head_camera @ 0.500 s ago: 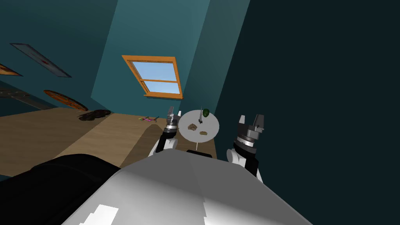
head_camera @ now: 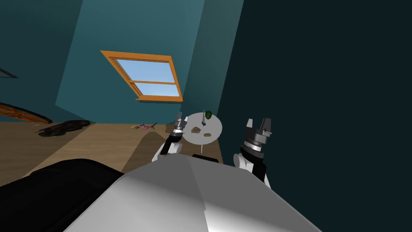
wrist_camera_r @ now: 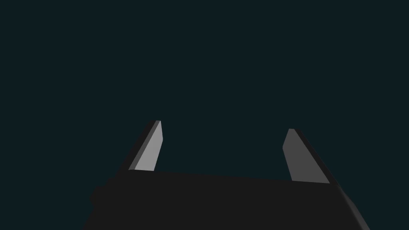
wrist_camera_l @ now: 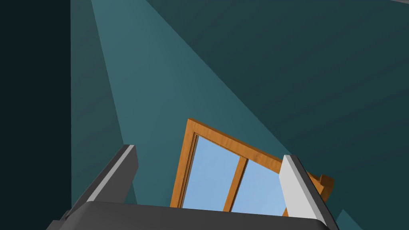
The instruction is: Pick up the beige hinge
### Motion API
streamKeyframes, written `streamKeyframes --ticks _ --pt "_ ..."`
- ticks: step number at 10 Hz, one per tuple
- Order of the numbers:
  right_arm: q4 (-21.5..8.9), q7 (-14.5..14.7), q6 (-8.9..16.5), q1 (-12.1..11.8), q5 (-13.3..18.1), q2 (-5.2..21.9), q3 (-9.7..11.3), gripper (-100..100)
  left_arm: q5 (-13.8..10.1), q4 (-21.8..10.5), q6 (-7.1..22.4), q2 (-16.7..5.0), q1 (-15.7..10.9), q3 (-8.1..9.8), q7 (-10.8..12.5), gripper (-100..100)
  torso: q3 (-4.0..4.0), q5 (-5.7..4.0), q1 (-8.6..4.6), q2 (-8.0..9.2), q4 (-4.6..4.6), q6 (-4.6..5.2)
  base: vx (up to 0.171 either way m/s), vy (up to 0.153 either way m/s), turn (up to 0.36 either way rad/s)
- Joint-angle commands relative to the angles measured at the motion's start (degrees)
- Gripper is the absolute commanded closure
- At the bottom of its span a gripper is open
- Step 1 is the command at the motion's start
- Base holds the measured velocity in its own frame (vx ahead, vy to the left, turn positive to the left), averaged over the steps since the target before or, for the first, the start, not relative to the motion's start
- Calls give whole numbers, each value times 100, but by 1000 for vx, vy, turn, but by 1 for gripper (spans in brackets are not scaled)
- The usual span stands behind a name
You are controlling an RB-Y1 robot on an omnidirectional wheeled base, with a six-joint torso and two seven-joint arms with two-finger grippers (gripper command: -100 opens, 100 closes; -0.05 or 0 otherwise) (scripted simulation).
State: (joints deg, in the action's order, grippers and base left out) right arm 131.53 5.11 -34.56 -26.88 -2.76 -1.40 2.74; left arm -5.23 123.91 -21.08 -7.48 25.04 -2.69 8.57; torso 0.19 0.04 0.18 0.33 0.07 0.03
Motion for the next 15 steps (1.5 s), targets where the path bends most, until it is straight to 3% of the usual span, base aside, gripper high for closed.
streamKeyframes --ticks 1,2,3,7,8,10,11,13,14,15 --pt "0 0 0 0 0 0 0 0 -227 -279 157 -220 -144 56 -15 -100 0 0 0 0 0 0 -79 40 -330" --pt "0 0 0 0 0 0 0 0 -376 -454 257 -350 -205 74 -28 -100 -2 0 2 -2 -1 -1 -110 47 -339" --pt "0 0 0 0 0 0 0 0 -376 -454 257 -350 -205 74 -28 -100 3 1 5 5 1 -1 -88 40 -77" --pt "0 0 0 0 0 0 0 0 -1067 -1258 755 -895 -471 175 -53 -100 2 -1 -4 4 1 -1 -95 14 -356" --pt "0 0 0 0 0 0 0 0 -1067 -1322 755 -895 -471 175 -53 -100 4 -1 -2 6 1 -2 -75 23 -157" --pt "0 0 0 -1 0 0 0 0 -1453 -1740 1052 -1174 -604 243 -42 -100 -5 0 -2 -9 -2 -2 -73 4 -391" --pt "0 0 0 -1 0 0 0 0 -1455 -1851 1061 -1174 -604 243 -42 -100 -4 -1 -4 -8 -1 -2 -62 -6 -167" --pt "0 0 0 -1 0 0 0 0 -1834 -2266 1400 -1452 -730 321 -12 -100 -8 -2 -11 -14 -3 -2 -65 -23 -380" --pt "0 0 0 -1 0 0 -1 0 -1858 -2436 1400 -1452 -730 321 -12 -100 -7 -2 -8 -13 -2 -4 -55 -11 -192" --pt "0 0 0 -2 0 0 -1 0 -2063 -2710 1581 -1589 -790 364 11 -100 -8 -1 -5 -16 -3 -8 -54 -22 -377"
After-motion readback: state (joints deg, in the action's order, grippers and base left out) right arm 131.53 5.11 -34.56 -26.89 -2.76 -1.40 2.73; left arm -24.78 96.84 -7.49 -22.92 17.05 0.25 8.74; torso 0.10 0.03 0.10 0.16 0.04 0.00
